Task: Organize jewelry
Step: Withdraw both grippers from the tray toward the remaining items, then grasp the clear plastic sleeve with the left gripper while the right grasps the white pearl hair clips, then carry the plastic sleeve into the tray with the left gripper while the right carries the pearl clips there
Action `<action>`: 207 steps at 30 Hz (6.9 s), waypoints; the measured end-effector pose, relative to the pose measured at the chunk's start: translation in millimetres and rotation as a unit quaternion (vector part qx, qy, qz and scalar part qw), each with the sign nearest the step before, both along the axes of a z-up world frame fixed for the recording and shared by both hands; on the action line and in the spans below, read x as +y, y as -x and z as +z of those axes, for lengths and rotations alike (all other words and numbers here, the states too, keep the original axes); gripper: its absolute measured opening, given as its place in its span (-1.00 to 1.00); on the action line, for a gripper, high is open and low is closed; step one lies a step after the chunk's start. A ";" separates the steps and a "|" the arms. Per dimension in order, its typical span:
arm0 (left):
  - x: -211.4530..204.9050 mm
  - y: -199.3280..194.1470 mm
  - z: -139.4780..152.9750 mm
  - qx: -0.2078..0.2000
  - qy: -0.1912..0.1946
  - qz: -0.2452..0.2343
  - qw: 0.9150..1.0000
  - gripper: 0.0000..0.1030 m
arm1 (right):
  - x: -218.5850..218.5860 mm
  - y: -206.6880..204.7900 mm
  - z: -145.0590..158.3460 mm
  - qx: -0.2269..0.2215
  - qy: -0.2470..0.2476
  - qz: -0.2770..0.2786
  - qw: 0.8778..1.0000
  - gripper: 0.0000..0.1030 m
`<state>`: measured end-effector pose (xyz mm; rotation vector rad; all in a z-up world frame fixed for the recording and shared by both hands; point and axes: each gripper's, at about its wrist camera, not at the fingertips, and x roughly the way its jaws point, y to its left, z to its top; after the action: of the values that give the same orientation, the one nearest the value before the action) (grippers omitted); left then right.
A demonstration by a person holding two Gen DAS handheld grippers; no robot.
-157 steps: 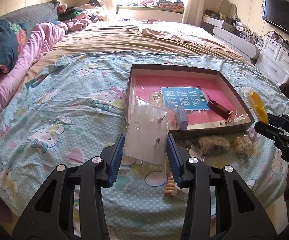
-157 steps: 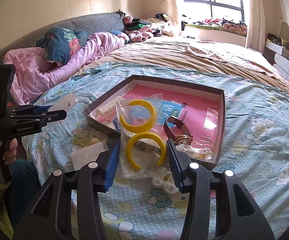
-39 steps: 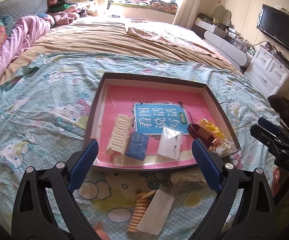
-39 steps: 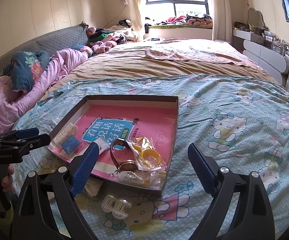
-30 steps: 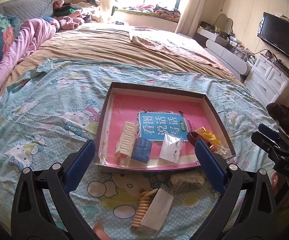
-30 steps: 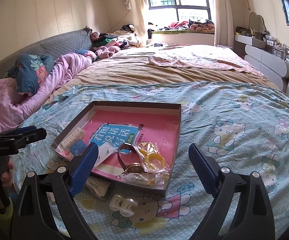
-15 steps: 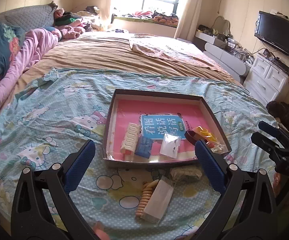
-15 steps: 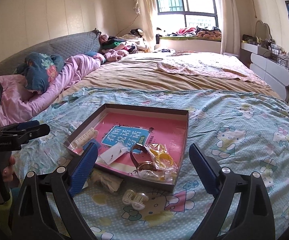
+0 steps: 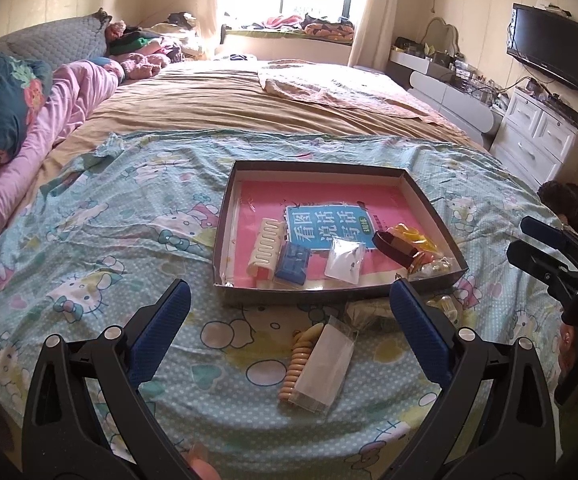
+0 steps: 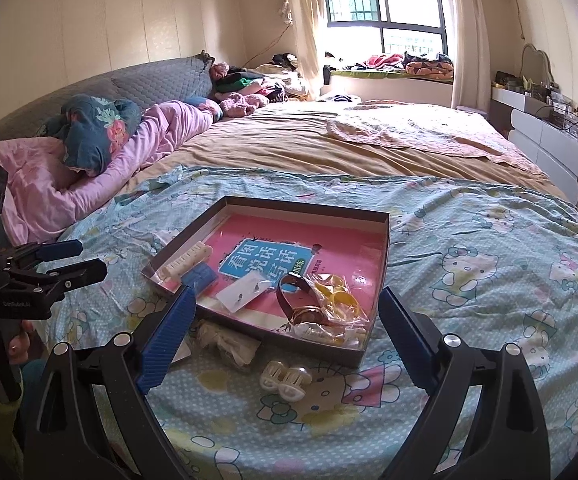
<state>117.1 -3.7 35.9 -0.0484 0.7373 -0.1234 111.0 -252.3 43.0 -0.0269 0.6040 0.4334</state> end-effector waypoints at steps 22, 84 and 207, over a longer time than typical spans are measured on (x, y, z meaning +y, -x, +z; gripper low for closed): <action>-9.6 20.6 -23.9 0.026 -0.031 -0.015 0.999 0.81 | 2.7 9.4 -19.9 0.029 0.012 0.012 0.999 0.78; -38.7 8.9 -81.8 0.084 -0.068 -0.068 0.992 -0.77 | 12.8 -29.6 -112.7 0.136 0.021 0.029 0.990 -0.11; -52.7 -96.1 -61.5 0.062 -0.011 -0.070 0.996 -0.53 | -5.4 -104.5 -46.3 0.057 0.014 -0.024 0.998 -0.11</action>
<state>213.2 -56.3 -25.5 0.0168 0.8664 -0.2477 215.5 -257.6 -3.2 -0.0142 0.7226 0.3821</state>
